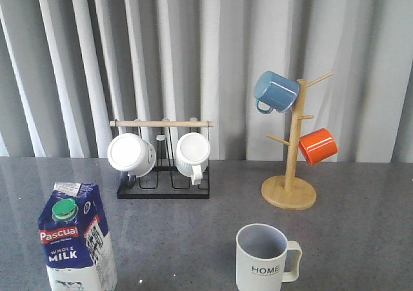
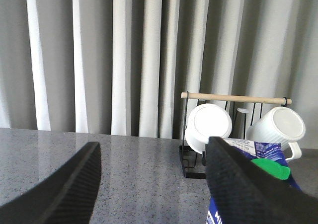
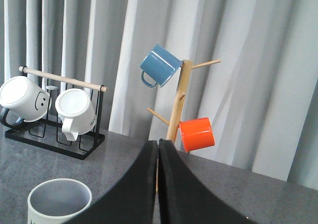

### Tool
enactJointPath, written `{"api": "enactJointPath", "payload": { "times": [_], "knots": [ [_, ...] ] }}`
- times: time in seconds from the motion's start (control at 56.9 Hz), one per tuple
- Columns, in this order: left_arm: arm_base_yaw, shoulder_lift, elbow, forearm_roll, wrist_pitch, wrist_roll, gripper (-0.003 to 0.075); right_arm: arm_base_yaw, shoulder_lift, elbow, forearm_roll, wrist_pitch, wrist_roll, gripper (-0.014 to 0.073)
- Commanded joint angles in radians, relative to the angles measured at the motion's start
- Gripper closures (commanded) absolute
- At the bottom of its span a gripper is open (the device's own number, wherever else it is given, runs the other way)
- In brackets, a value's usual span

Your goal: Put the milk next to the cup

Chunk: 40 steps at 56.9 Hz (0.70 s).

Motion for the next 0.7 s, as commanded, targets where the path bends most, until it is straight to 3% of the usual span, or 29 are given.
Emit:
{"api": "enactJointPath", "payload": {
  "times": [0.0,0.686],
  "knots": [
    [-0.002,0.002,-0.035,-0.001,-0.069,-0.002,0.0270,-0.008,0.000,-0.034,-0.014,-0.062,-0.029,0.0601],
    [-0.002,0.002,-0.035,-0.001,-0.069,-0.002,0.0270,-0.008,0.000,-0.034,-0.009,-0.052,-0.026,0.0601]
  ]
}}
